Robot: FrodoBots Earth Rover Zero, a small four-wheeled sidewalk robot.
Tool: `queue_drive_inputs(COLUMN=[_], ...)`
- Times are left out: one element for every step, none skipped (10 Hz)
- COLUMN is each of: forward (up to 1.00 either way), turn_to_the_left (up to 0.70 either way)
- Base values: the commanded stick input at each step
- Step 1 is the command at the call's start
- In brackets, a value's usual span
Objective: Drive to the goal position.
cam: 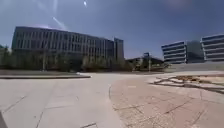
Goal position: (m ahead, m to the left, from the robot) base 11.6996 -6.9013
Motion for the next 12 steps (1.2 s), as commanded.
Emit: queue_drive_inputs(forward=[0.70, 0.70, 0.70, 0.70, 0.70, 0.70, 0.70, 0.70, 0.70, 0.70, 0.70, 0.70], turn_to_the_left=[-0.34, -0.36, -0.36, -0.36, -0.13, -0.05, -0.05, -0.05, -0.05, -0.05, -0.05, -0.05])
